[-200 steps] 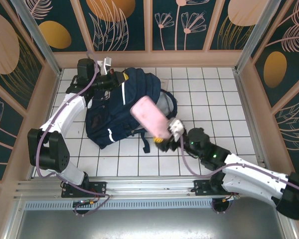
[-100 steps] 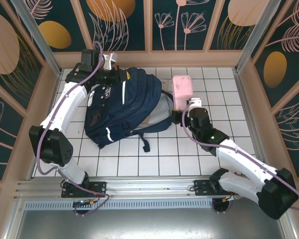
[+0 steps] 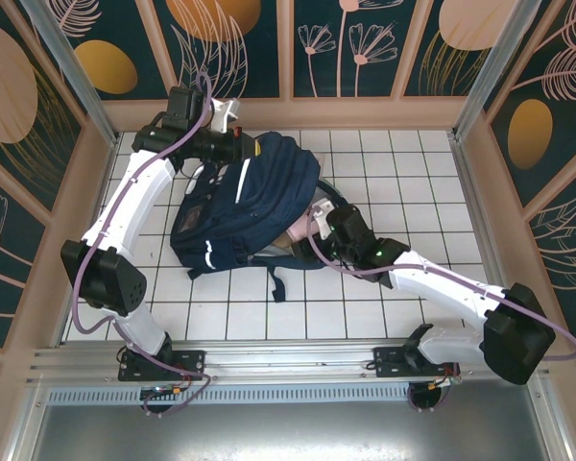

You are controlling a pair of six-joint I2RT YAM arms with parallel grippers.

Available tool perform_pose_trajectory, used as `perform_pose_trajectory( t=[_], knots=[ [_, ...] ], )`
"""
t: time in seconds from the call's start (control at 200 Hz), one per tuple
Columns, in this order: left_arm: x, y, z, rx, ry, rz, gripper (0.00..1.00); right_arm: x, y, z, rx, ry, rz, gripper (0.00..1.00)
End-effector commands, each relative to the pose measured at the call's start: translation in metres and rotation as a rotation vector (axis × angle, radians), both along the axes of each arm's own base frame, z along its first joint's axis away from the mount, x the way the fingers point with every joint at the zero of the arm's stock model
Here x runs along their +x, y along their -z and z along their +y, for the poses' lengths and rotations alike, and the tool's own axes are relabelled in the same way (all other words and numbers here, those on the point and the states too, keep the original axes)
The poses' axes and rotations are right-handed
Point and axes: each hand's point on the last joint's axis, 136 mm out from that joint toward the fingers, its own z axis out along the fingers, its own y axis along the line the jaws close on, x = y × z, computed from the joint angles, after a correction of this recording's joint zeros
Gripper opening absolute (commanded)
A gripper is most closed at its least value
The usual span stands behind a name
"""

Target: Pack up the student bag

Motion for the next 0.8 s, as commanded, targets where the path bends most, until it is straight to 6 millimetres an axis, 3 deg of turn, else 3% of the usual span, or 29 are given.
perform_pose_trajectory(
  t=[0.0,0.125,0.305,0.495,0.641,0.796],
  knots=[
    [-0.018,-0.08,-0.007,-0.106,0.089,-0.286,0.0,-0.003,-0.012,0.009,-0.026,-0.114,-0.071,0.35],
    [-0.034,-0.069,-0.004,-0.12,0.098,-0.283,0.0,0.008,-0.009,0.019,-0.111,-0.145,-0.126,0.36],
    [-0.054,-0.082,-0.001,-0.158,0.106,-0.313,0.0,0.013,0.007,0.046,-0.248,-0.274,-0.212,0.42],
    [-0.055,-0.082,-0.003,-0.176,0.117,-0.299,0.0,0.038,-0.002,0.077,-0.282,-0.287,-0.252,0.45],
    [-0.051,-0.075,-0.006,-0.198,0.121,-0.271,0.0,0.044,0.002,0.111,-0.324,-0.334,-0.239,0.48],
    [-0.046,-0.071,-0.008,-0.212,0.119,-0.254,0.0,0.045,0.007,0.144,-0.314,-0.34,-0.252,0.67]
  ],
)
